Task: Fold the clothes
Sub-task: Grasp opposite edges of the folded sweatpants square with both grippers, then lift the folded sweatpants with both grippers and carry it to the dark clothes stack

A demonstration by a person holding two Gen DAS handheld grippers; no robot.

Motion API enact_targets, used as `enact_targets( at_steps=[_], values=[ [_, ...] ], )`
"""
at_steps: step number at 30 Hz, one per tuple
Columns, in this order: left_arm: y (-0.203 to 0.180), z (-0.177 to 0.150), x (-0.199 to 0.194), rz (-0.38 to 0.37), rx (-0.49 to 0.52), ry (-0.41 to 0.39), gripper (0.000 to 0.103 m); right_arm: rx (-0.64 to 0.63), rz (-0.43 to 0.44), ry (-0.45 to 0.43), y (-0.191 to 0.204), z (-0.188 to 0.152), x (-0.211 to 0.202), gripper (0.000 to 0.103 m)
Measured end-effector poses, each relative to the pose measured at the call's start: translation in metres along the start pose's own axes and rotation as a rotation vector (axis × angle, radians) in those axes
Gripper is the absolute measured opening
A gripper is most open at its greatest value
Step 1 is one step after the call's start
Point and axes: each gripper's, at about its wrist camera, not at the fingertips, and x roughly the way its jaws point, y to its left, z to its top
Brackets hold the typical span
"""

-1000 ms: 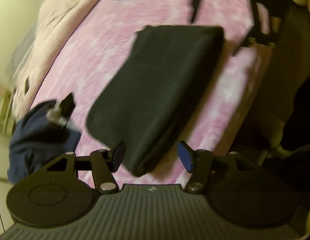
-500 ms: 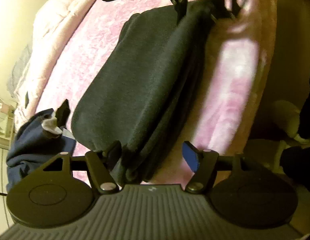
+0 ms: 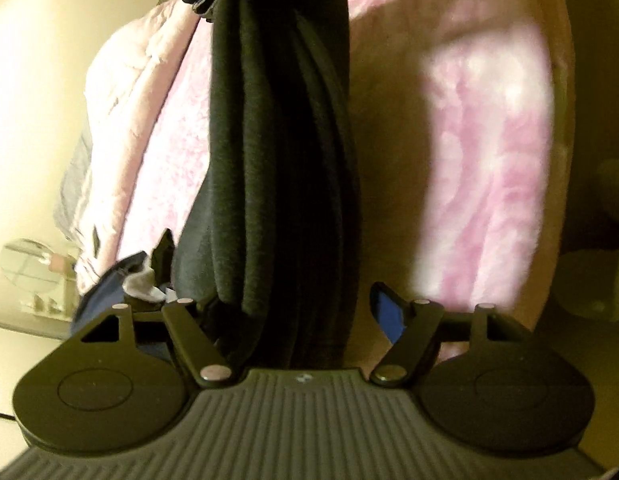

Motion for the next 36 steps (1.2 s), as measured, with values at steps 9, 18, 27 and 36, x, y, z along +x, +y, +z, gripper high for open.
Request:
enact_targets(
  at_steps=[9, 18, 27, 36],
  values=[
    [0.066, 0.004, 0.008, -0.153, -0.170, 0.030, 0.026, -0.131, -0.124, -0.053, 0.035, -0.021, -0.006, 0.061],
    [0.145, 0.007, 0.016, -0.378, -0.362, 0.038, 0.025, -0.335, -0.290, -0.124, 0.088, -0.045, -0.003, 0.102],
    [0.183, -0.001, 0.035, -0.505, -0.506, 0.072, 0.025, -0.293, -0.363, -0.106, 0.074, -0.041, 0.019, 0.063],
    [0.166, 0.020, 0.001, -0.485, -0.264, 0.037, 0.026, -0.220, -0.386, -0.094, 0.045, -0.028, -0.010, 0.027]
  ],
)
